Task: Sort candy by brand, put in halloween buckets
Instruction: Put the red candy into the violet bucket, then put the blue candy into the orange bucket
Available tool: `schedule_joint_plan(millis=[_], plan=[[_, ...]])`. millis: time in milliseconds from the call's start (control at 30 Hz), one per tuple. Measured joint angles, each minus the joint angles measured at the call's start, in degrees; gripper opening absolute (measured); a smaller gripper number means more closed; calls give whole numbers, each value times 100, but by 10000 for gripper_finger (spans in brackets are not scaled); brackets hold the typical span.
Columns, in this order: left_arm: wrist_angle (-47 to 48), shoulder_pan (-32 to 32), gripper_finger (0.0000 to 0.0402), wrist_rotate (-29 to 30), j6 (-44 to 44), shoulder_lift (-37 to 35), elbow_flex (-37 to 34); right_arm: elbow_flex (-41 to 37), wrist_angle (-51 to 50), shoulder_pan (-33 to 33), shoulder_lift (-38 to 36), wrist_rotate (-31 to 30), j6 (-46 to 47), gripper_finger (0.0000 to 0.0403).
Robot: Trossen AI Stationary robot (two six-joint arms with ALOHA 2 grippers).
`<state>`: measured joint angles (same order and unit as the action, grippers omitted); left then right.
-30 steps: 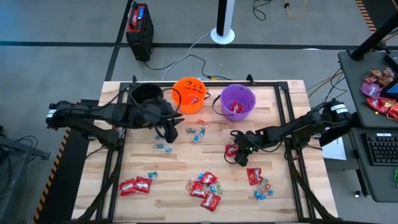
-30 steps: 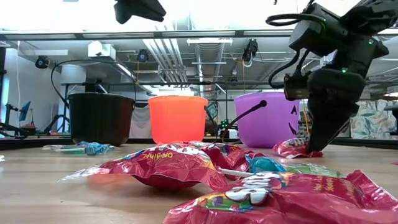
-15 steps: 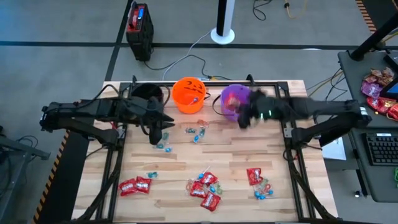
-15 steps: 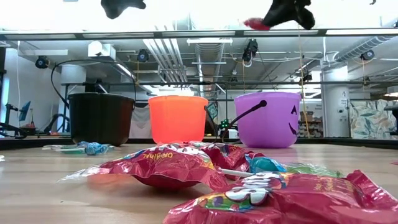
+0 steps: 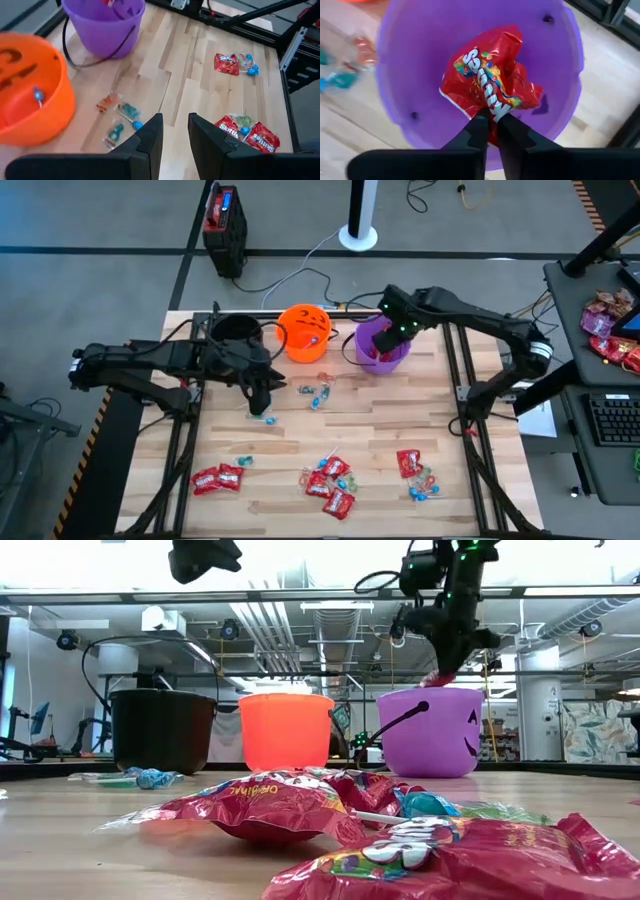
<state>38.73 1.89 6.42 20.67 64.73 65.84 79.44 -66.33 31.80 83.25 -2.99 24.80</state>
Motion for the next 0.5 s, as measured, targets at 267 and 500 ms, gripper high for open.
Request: schedule_joint_plan(millis=[267, 500], plan=[[559, 26, 89, -612, 928, 267, 1, 96, 64, 12, 169, -4, -330, 133], [1193, 593, 129, -1767, 1246, 685, 0, 107, 168, 12, -367, -9, -516, 189]])
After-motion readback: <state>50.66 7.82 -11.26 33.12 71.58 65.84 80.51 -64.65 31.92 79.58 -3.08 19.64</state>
